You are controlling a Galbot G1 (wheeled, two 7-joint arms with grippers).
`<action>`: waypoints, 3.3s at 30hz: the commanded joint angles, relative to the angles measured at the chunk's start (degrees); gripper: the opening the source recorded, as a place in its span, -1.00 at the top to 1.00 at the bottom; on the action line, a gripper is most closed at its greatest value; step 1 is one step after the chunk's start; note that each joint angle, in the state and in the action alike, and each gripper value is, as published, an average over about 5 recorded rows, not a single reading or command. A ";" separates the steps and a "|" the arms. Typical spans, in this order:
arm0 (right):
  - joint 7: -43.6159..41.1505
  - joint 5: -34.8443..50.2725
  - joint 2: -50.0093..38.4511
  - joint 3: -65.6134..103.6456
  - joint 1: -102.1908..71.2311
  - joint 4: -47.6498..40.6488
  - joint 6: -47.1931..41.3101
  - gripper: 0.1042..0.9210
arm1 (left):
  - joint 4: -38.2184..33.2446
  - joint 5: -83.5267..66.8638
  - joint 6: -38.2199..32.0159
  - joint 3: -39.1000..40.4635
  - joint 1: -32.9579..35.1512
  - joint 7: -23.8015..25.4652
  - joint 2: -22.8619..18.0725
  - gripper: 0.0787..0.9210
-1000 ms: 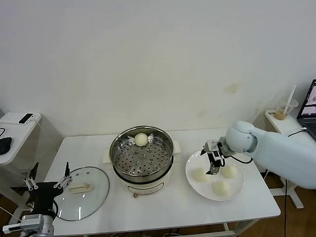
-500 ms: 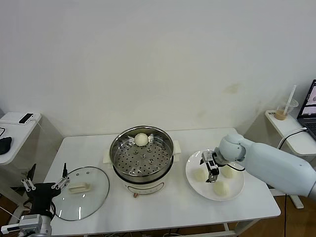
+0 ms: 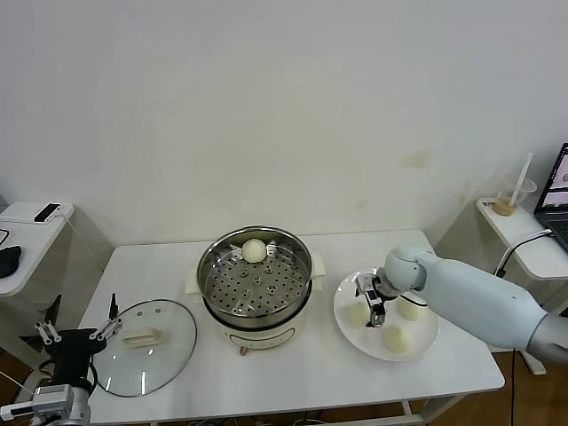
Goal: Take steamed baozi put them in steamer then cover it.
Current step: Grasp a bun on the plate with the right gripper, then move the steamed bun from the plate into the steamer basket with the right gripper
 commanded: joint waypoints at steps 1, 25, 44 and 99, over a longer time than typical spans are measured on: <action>-0.67 -0.82 1.67 0.12 -0.55 -2.55 0.47 -0.66 | -0.04 -0.01 -0.02 -0.03 0.06 -0.01 -0.09 -0.77; -5.43 10.10 -3.75 -7.86 21.73 7.30 -1.49 -0.28 | -0.97 -0.36 0.01 0.43 -0.35 -0.02 0.46 -0.77; -0.63 28.25 7.88 -16.66 44.74 12.56 -10.16 -0.31 | -1.07 -1.65 0.05 0.99 -0.97 0.02 1.32 -0.77; 7.08 27.49 40.33 -12.44 20.35 -16.95 -16.39 -0.39 | -1.62 -2.21 0.07 -1.11 -1.25 0.12 0.40 -0.77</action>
